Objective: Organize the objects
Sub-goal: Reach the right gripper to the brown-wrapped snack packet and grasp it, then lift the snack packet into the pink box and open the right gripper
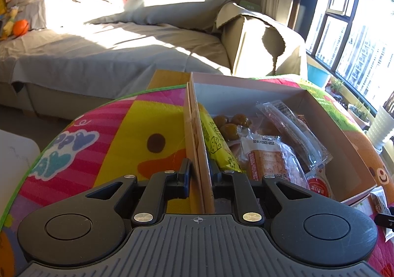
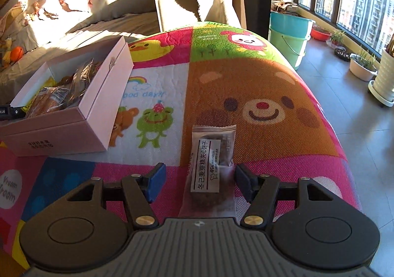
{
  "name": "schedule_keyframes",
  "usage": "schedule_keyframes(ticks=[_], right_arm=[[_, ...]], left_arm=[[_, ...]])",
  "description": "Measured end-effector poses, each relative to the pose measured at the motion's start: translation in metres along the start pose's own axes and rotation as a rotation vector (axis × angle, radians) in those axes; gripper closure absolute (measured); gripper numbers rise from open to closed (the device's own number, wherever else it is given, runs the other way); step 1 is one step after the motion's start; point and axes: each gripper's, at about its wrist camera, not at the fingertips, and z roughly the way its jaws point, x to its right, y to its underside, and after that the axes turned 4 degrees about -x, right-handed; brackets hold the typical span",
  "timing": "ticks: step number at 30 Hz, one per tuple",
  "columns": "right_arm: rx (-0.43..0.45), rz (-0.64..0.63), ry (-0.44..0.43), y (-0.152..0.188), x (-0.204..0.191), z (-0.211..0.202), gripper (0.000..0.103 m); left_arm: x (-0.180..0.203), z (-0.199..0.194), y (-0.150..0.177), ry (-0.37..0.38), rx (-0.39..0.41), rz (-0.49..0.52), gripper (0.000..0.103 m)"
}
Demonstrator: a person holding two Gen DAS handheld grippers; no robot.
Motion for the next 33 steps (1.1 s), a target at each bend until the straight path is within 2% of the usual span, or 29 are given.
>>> schedule_keyframes(ticks=[3,6,8,21,25,28,33], right_arm=[[0.004,-0.032,0.006,0.002,-0.007,0.000,0.040],[0.008,-0.064,0.029,0.004,-0.011,0.001,0.046],[0.003,-0.072,0.020,0.004,-0.012,-0.002,0.062],[-0.018,-0.115,-0.003,0.008,-0.023,-0.020,0.063],[-0.014,-0.114,-0.030,0.005,-0.026,-0.028,0.066],[0.029,-0.094,-0.075,-0.008,-0.026,-0.047,0.066],[0.183,-0.098,-0.131,-0.041,-0.034,-0.092,0.066]], left_arm=[[-0.001,0.002,0.002,0.004,-0.012,-0.006,0.086],[-0.002,0.002,0.002,0.005,-0.013,-0.009,0.086],[-0.002,0.002,0.003,0.003,-0.013,-0.010,0.086],[-0.004,-0.007,-0.004,0.002,0.021,-0.051,0.088],[-0.003,-0.008,-0.004,0.004,0.025,-0.034,0.089],[-0.004,-0.008,-0.004,0.007,0.024,-0.036,0.088],[-0.004,-0.008,-0.004,0.009,0.024,-0.039,0.088]])
